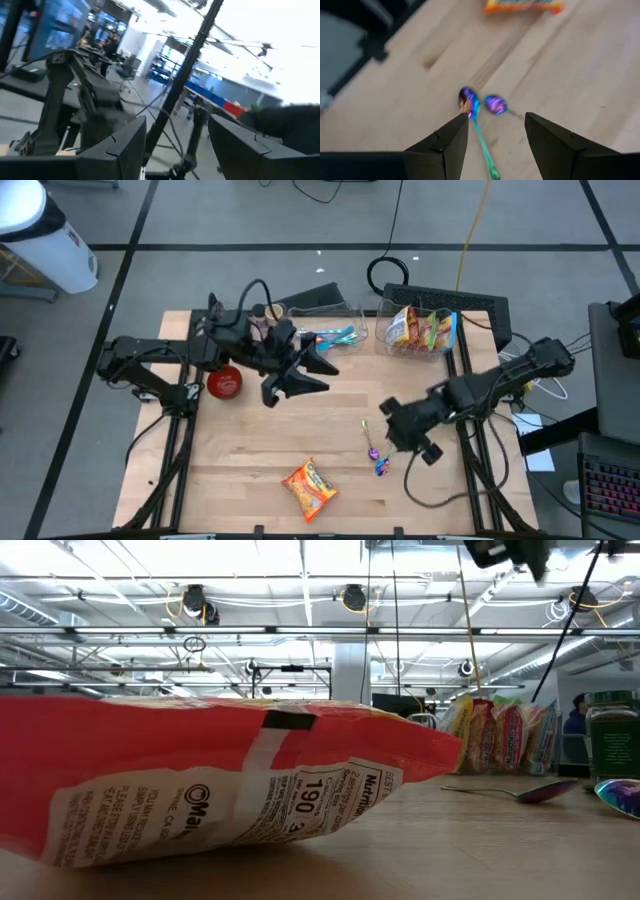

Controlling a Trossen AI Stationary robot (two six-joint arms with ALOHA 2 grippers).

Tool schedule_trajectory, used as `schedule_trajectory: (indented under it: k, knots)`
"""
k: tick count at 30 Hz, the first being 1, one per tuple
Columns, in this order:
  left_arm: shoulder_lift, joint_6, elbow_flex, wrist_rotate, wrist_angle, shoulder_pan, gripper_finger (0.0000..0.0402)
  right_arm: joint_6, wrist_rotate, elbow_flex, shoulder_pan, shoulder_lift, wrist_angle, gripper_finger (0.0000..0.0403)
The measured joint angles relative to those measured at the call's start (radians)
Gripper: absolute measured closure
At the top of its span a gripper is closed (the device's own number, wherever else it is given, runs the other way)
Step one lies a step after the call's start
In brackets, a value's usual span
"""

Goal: Pick & Place Food Item
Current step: Put the right blue spoon into the middle transparent bin

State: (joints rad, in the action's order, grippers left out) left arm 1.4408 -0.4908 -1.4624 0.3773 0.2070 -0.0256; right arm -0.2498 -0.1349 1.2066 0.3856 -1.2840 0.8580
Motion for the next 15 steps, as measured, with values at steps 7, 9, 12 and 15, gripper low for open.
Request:
schedule_trajectory:
  k: [7,9,12,15]
  knots:
    - [0.043,-0.072,0.001,-0.122,0.126,-0.084,0.0196,-0.063,0.002,-0.191,0.070,-0.075,-0.131,0.0220]
    - [0.048,-0.077,0.001,-0.139,0.132,-0.110,0.0202,-0.076,0.001,-0.247,0.082,-0.083,-0.182,0.0222]
    - [0.060,-0.081,0.001,-0.199,0.145,-0.147,0.0211,-0.075,0.001,-0.328,0.084,-0.091,-0.277,0.0223]
    - [0.065,-0.076,0.001,-0.254,0.141,-0.182,0.0217,-0.043,0.003,-0.396,0.081,-0.090,-0.362,0.0223]
